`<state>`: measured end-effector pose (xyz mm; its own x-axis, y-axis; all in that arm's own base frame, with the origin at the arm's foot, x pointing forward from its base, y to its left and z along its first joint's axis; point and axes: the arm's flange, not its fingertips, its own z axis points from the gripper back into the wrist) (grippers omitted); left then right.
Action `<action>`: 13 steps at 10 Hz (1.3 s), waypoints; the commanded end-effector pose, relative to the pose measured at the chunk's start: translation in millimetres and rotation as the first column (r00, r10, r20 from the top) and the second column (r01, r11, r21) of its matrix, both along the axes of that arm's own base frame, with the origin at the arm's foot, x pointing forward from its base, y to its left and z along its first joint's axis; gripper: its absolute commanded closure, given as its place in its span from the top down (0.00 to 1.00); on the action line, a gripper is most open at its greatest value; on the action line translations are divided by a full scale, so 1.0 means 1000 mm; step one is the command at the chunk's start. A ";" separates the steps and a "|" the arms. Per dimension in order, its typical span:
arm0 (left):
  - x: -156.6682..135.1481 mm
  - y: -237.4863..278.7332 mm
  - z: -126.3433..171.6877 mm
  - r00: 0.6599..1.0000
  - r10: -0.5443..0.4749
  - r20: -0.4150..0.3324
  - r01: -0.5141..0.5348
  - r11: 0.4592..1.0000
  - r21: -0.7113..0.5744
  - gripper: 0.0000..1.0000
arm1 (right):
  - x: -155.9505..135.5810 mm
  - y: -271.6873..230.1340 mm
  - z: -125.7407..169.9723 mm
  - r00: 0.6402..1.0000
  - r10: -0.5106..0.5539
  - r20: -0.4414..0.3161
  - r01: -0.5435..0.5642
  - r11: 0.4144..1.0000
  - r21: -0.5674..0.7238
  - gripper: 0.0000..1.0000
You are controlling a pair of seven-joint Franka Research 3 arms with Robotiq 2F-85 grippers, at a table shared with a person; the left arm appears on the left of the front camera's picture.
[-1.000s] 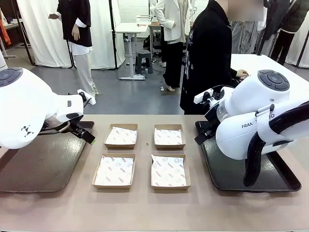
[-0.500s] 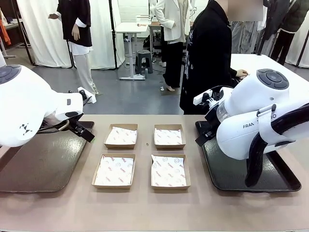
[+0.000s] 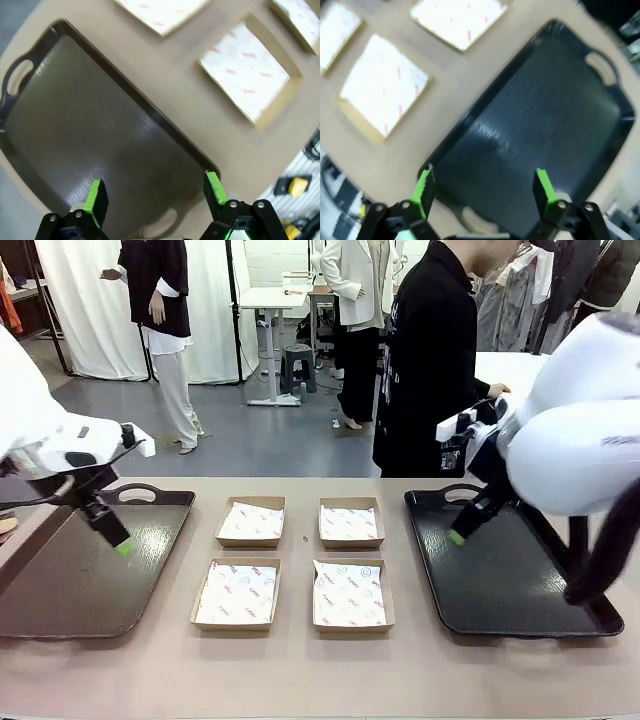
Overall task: Individually package the donuts and arrange them on the tray.
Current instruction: Pick up one Paper togo box.
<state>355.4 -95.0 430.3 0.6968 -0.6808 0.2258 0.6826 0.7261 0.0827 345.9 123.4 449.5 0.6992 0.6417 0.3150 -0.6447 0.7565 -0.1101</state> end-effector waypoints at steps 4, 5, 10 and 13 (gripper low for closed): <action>-0.009 0.005 0.011 1.000 -0.010 -0.017 0.010 1.000 0.000 1.00 | -0.015 -0.005 0.020 1.000 0.004 0.005 -0.004 1.000 -0.003 1.00; -0.015 0.006 0.029 1.000 -0.009 0.027 0.009 1.000 -0.003 1.00 | -0.027 -0.013 0.046 0.996 -0.004 0.088 0.009 0.998 -0.061 1.00; -0.022 0.075 0.062 0.942 -0.196 -0.274 -0.102 0.609 -0.787 1.00 | 0.002 -0.103 0.036 0.818 0.258 -0.514 0.354 0.477 0.804 1.00; -0.013 0.134 0.050 0.866 -0.118 -0.486 -0.390 0.449 -0.804 1.00 | -0.008 -0.164 0.036 0.809 0.243 -0.535 0.457 0.312 0.833 1.00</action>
